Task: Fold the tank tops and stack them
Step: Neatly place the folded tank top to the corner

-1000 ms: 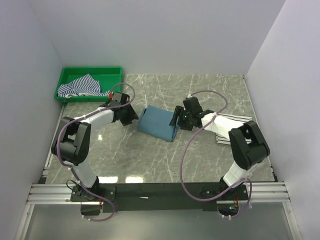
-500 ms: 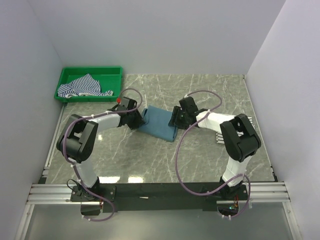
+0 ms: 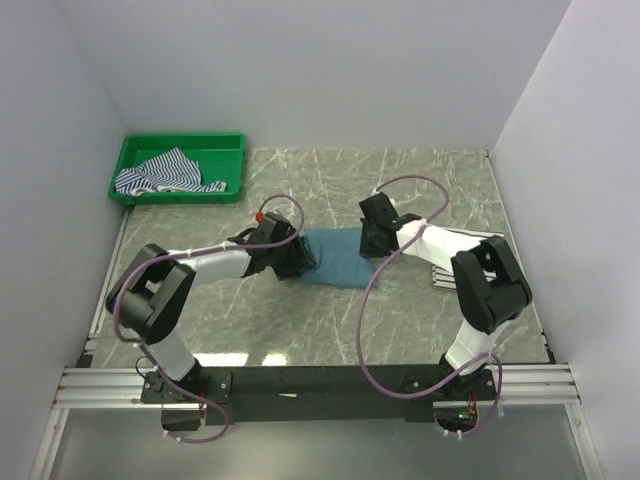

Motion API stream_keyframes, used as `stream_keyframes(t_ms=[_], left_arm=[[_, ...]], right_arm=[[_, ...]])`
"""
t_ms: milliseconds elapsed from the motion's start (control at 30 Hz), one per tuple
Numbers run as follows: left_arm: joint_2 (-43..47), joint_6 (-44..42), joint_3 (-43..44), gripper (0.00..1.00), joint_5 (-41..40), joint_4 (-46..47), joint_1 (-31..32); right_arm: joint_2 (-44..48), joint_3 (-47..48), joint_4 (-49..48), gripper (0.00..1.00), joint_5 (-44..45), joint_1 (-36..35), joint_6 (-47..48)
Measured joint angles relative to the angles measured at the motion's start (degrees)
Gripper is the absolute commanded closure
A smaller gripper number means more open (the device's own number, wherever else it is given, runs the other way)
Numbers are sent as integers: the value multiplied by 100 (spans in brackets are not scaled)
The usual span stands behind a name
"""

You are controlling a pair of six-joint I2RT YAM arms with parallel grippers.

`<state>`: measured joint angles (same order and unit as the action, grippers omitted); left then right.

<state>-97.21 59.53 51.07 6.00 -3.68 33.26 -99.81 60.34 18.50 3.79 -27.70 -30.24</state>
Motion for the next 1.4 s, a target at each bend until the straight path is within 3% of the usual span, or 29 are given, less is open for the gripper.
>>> stream_keyframes(t_ms=[233,567,1067,1400], left_arm=[[1360,-74,-264,37,245,-660,125],[3320,-1038,-490,37,472,-1410,31],[3458,-1843,-841,39,988,-1843,-195],[3425,-1919,-841,39,1067,-1849,50]], right_arm=[[726,-72,459,100,833,177,678],[872,-72,1036,100,1818,603,1517],[1510,417,1864,100,2288,1687,2317],[1633,828,2251,100,2358,1875,2326]])
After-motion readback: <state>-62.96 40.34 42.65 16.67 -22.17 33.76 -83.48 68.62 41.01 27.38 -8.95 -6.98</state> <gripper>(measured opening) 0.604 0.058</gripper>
